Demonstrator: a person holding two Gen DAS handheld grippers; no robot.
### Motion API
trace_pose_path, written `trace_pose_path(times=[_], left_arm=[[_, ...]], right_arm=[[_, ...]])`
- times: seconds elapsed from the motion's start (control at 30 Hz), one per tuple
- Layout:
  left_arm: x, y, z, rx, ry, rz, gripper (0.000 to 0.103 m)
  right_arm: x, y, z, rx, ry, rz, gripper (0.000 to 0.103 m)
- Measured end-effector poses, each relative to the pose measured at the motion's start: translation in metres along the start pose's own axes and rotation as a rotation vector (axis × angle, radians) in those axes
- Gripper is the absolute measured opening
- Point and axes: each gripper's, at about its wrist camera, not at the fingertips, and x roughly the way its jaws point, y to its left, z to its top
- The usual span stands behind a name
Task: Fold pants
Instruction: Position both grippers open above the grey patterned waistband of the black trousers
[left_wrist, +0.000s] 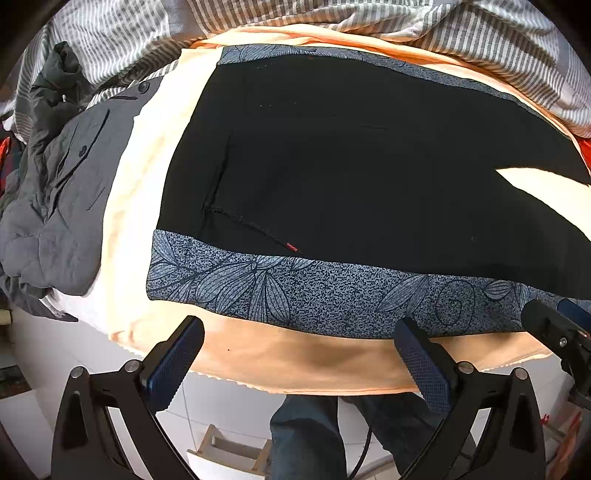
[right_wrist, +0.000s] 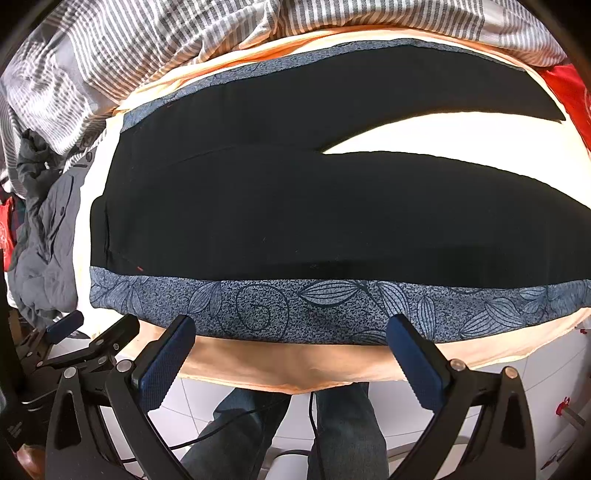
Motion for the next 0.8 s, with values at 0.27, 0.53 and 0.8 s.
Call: trace_pose_path(times=[0.27,0.53,0.8], left_arm=[[-0.0013,0.0009,-0.0016,-0.005,-0.006,-0.010,0.103],[-0.0020,0.0003,-0.0018,-0.006,-0.008,-0.009,0.103],[-0.0022,0.0003,-0.0016,-0.011,-0.011,-0.007,0.103]], right_arm=[[-0.0006,0.0021,-0.0024,0.014,-0.001,0.001,0.103],[-0.0003,0.0056,-0.0055,0.008,-0.001,-0.002,0.103],[0.0005,0.0070,-0.0047,0.004,-0.003,0.018,0.103]])
